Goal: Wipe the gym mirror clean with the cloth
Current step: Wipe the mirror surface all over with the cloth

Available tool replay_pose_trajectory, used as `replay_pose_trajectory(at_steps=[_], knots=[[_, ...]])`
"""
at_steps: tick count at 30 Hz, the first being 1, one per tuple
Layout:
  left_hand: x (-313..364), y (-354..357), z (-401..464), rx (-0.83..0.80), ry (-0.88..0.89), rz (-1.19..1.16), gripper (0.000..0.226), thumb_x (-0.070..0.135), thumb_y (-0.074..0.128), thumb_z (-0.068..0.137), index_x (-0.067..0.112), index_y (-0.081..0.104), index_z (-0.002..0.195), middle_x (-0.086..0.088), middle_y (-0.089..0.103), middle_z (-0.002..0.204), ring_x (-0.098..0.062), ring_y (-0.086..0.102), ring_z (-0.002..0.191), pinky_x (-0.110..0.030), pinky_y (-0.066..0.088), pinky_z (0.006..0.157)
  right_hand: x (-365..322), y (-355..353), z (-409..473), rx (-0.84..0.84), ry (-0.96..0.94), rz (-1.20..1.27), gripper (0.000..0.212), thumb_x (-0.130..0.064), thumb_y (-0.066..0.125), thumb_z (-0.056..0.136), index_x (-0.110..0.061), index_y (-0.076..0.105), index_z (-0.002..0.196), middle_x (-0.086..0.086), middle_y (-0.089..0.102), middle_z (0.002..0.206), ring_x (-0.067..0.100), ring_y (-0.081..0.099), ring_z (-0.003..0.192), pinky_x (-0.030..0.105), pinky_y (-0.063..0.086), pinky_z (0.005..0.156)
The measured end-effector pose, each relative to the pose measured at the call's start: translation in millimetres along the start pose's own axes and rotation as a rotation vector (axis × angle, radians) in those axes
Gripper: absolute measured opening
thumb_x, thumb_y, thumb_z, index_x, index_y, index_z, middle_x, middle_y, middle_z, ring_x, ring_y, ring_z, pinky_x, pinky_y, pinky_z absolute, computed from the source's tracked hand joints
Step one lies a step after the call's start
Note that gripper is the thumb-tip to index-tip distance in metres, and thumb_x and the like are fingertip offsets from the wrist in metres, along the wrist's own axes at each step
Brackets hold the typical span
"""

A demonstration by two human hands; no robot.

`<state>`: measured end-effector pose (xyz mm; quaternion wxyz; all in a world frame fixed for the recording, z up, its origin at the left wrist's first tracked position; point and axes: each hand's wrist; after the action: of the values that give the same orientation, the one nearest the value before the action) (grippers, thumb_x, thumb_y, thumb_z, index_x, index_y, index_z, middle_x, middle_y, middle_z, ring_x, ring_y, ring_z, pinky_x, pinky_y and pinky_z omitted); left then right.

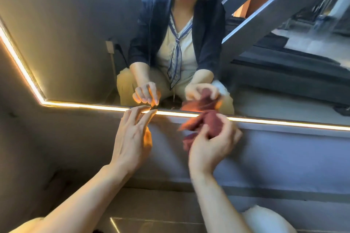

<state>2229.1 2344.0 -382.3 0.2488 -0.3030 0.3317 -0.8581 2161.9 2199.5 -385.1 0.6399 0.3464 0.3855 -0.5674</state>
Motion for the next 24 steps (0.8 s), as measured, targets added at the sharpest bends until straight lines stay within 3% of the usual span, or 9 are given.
replay_pose_trajectory(at_steps=[2, 4, 7, 9, 11, 13, 15, 17, 24], knots=[[-5.6, -2.0, -1.1, 0.014, 0.017, 0.009, 0.072, -0.020, 0.072, 0.062, 0.007, 0.064, 0.128, -0.017, 0.058, 0.126, -0.031, 0.051, 0.111, -0.047, 0.053, 0.090, -1.6, -4.8, 21.5, 0.194, 0.076, 0.008, 0.044, 0.016, 0.061, 0.077, 0.002, 0.059, 0.119, 0.022, 0.047, 0.123, 0.032, 0.049, 0.116, 0.010, 0.030, 0.099], [-11.1, -3.4, -2.1, 0.025, 0.020, 0.014, 0.071, -0.022, 0.072, 0.061, 0.005, 0.065, 0.126, -0.017, 0.059, 0.124, -0.031, 0.051, 0.109, -0.046, 0.054, 0.089, -0.7, 0.9, 22.8, 0.189, 0.037, -0.007, 0.041, 0.006, 0.062, 0.083, 0.003, 0.058, 0.124, 0.028, 0.043, 0.130, 0.036, 0.047, 0.120, 0.012, 0.031, 0.103], [-18.0, -7.0, -3.9, 0.044, -0.003, 0.027, 0.072, -0.024, 0.073, 0.059, 0.002, 0.064, 0.126, -0.019, 0.060, 0.123, -0.031, 0.051, 0.110, -0.047, 0.055, 0.087, -6.5, 22.9, -19.7, -0.053, -0.250, -0.093, 0.035, -0.001, 0.064, 0.084, -0.005, 0.069, 0.118, 0.023, 0.050, 0.132, 0.033, 0.042, 0.119, 0.032, 0.037, 0.106], [-23.7, -9.7, -3.1, 0.058, -0.036, 0.022, 0.070, -0.024, 0.073, 0.061, 0.001, 0.064, 0.127, -0.021, 0.060, 0.123, -0.035, 0.054, 0.110, -0.050, 0.054, 0.088, -12.8, 34.9, -53.0, -0.306, -0.388, -0.112, 0.040, 0.008, 0.069, 0.080, -0.013, 0.073, 0.114, 0.013, 0.053, 0.134, 0.023, 0.040, 0.121, 0.027, 0.042, 0.104], [-30.0, -12.2, -2.6, 0.075, -0.085, 0.021, 0.065, -0.023, 0.071, 0.066, -0.001, 0.064, 0.126, -0.022, 0.061, 0.124, -0.039, 0.056, 0.111, -0.052, 0.054, 0.089, -18.8, 37.4, -64.3, -0.373, -0.398, -0.065, 0.044, 0.013, 0.070, 0.078, -0.013, 0.074, 0.113, 0.009, 0.057, 0.130, 0.015, 0.042, 0.119, 0.011, 0.035, 0.105], [-37.7, -15.3, -2.0, 0.095, -0.149, 0.019, 0.060, -0.022, 0.068, 0.070, -0.001, 0.064, 0.126, -0.022, 0.061, 0.124, -0.039, 0.056, 0.113, -0.053, 0.055, 0.091, -23.3, 36.8, -56.3, -0.183, -0.278, -0.018, 0.043, 0.012, 0.061, 0.079, -0.010, 0.074, 0.113, 0.013, 0.057, 0.125, 0.023, 0.049, 0.116, 0.009, 0.030, 0.106], [-44.6, -19.6, -1.6, 0.117, -0.188, 0.019, 0.054, -0.020, 0.066, 0.074, -0.001, 0.065, 0.125, -0.021, 0.061, 0.124, -0.039, 0.056, 0.114, -0.054, 0.055, 0.091, -25.0, 36.4, -41.7, 0.058, -0.129, -0.011, 0.043, 0.012, 0.056, 0.080, -0.005, 0.071, 0.116, 0.019, 0.053, 0.126, 0.032, 0.050, 0.118, 0.024, 0.035, 0.110], [-51.2, -24.4, -2.7, 0.134, -0.205, 0.013, 0.051, -0.019, 0.065, 0.077, -0.001, 0.065, 0.125, -0.020, 0.062, 0.123, -0.038, 0.056, 0.114, -0.054, 0.055, 0.091, -27.7, 42.1, -37.5, 0.137, -0.058, -0.037, 0.043, 0.017, 0.059, 0.081, -0.002, 0.068, 0.119, 0.022, 0.052, 0.127, 0.036, 0.048, 0.120, 0.040, 0.041, 0.109], [-53.2, -25.7, -3.8, 0.130, -0.194, -0.029, 0.057, -0.023, 0.069, 0.072, 0.002, 0.067, 0.124, -0.018, 0.062, 0.122, -0.036, 0.056, 0.112, -0.048, 0.055, 0.087, -54.8, 55.8, -74.6, -0.337, -0.103, -0.050, 0.044, 0.014, 0.068, 0.082, -0.015, 0.074, 0.116, -0.003, 0.050, 0.124, 0.008, 0.042, 0.115, 0.018, 0.044, 0.102]])
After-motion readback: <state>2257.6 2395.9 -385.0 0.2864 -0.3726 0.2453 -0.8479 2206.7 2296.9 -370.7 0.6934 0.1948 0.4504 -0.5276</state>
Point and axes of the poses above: each hand's wrist, its own z-axis towards the middle knuckle, its own y-axis out of the palm, x = y × z
